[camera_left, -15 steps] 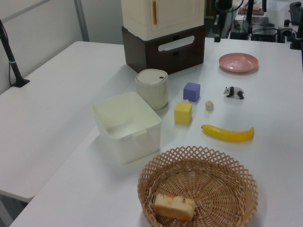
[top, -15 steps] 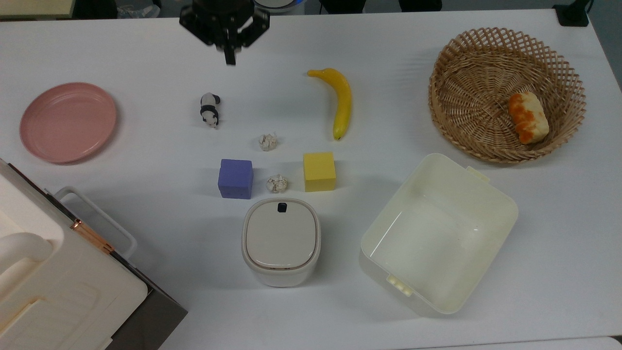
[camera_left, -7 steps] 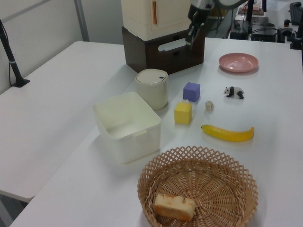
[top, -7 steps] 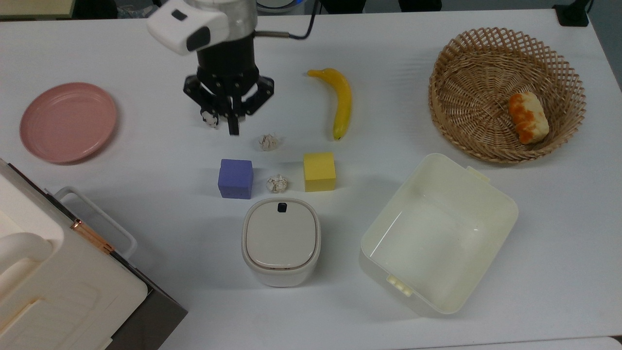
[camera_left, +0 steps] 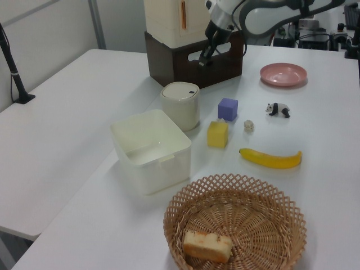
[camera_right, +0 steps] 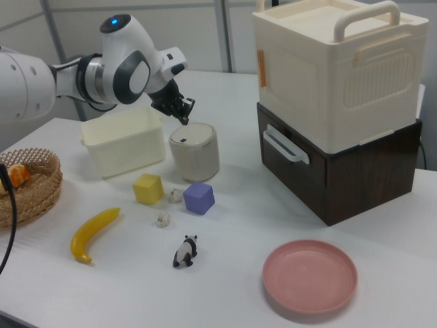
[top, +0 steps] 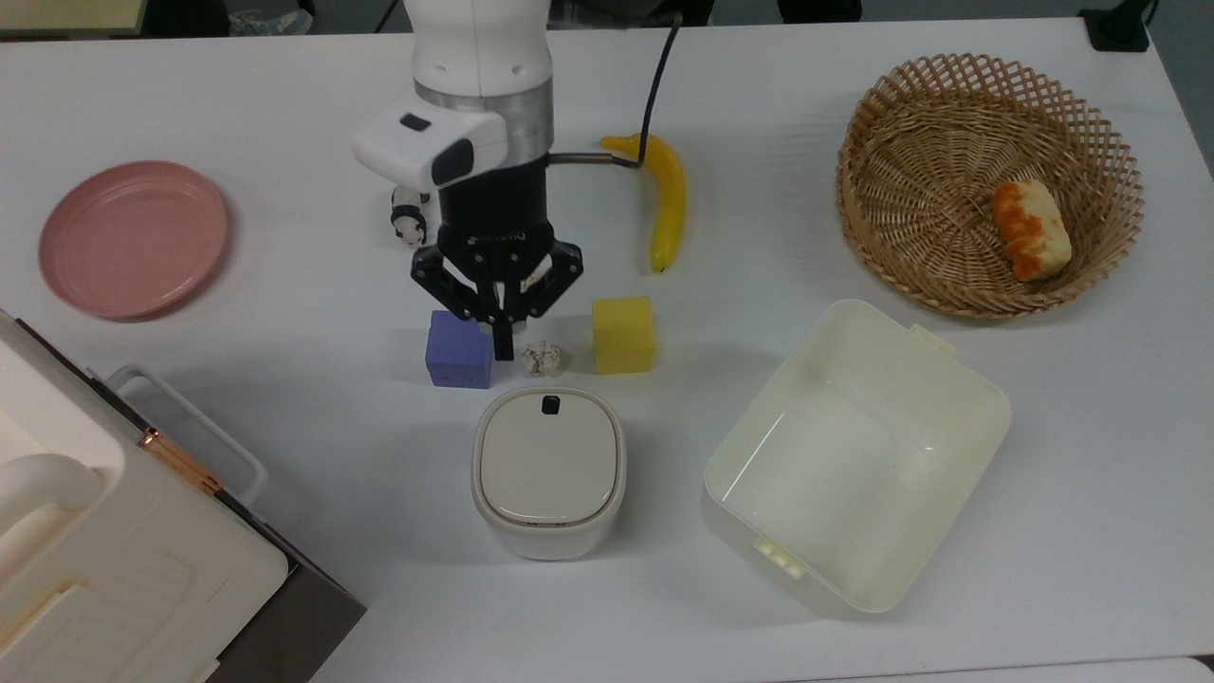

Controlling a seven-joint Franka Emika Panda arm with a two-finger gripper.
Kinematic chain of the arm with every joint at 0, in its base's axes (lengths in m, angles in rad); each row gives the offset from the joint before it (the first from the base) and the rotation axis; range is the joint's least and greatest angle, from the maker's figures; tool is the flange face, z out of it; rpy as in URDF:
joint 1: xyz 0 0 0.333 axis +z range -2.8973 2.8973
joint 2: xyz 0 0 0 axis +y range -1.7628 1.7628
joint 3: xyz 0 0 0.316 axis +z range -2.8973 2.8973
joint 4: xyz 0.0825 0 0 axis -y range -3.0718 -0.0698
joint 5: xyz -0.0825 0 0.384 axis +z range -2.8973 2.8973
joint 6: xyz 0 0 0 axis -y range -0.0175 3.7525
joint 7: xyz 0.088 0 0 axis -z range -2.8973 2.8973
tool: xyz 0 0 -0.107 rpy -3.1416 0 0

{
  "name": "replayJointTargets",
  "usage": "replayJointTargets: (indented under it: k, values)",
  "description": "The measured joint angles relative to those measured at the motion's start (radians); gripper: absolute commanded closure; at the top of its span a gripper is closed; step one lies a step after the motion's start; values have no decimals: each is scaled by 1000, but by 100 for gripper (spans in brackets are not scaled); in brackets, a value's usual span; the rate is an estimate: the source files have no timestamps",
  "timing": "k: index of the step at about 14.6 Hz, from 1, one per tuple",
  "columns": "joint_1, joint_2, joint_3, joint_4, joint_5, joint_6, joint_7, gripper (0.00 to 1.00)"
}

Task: Open the trash can
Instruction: 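Lower the gripper onto the trash can lid's rim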

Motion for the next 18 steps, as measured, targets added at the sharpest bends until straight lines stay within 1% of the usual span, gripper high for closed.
replayJointTargets:
  k: [6, 18]
  values:
    - [28, 62, 1, 2, 0, 132, 3, 100]
    - [34, 135, 1, 4, 1, 178, 24, 100]
